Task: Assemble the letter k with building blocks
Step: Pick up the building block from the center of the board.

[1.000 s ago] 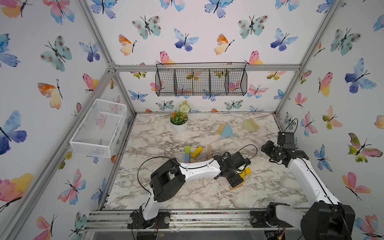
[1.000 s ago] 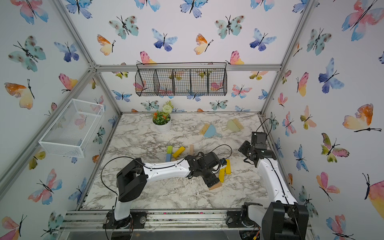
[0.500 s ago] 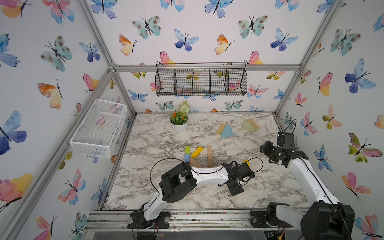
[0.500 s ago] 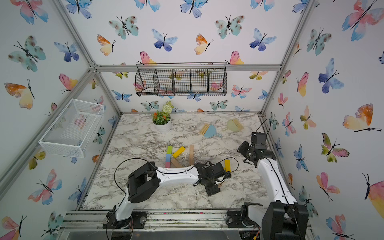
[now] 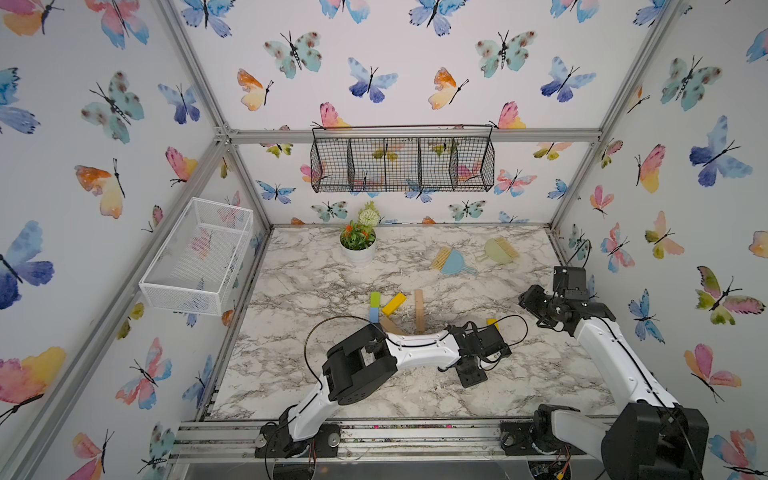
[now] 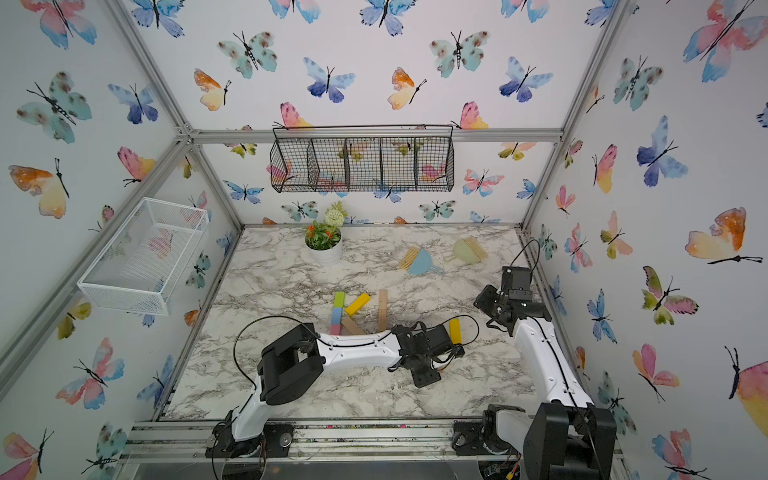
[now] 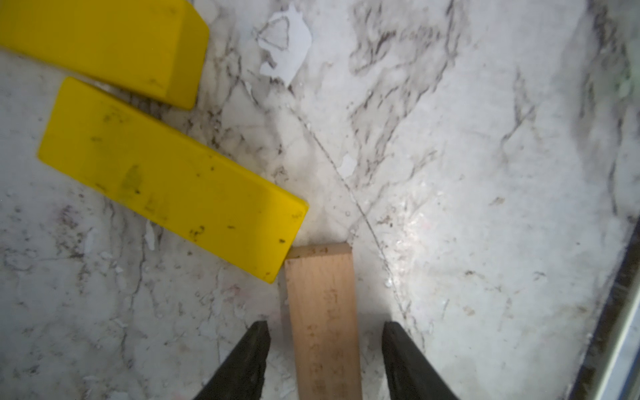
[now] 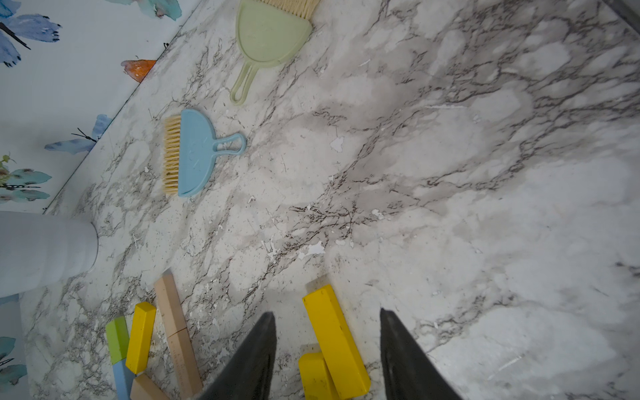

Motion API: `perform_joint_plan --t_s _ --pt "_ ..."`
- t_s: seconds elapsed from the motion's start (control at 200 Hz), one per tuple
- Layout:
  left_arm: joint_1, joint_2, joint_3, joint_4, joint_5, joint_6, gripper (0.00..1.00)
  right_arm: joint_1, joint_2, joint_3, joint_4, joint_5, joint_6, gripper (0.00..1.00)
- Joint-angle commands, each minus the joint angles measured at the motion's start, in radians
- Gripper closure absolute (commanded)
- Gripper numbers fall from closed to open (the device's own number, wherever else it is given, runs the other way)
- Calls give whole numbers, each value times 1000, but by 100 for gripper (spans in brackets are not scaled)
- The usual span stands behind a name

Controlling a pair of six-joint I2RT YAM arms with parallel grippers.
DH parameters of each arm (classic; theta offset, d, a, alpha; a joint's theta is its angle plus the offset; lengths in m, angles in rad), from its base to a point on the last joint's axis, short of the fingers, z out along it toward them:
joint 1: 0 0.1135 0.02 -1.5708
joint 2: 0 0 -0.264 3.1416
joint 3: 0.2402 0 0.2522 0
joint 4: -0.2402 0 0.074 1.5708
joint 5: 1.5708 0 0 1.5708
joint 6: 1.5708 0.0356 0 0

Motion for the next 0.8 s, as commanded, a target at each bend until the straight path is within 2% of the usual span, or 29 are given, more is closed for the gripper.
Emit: perform_joint_plan --t_s 0.0,0.15,0.315,0.511,0.701,0.796 --pt "-8 31 11 -44 -35 13 47 -5 6 -17 -2 -10 -9 49" --pt "-9 34 14 -49 -57 10 55 -5 5 -23 2 -13 -7 49" --pt "-7 22 13 -54 -89 1 71 -5 8 -28 5 -16 -7 49" --pt "24 -26 11 -51 -107 -53 80 -5 6 -33 7 -23 -4 49" --pt "99 -174 -69 14 -86 -168 84 -5 6 -39 13 -27 -4 49" --pt "146 -265 -112 40 -100 -288 86 -5 11 -42 16 -31 -4 49"
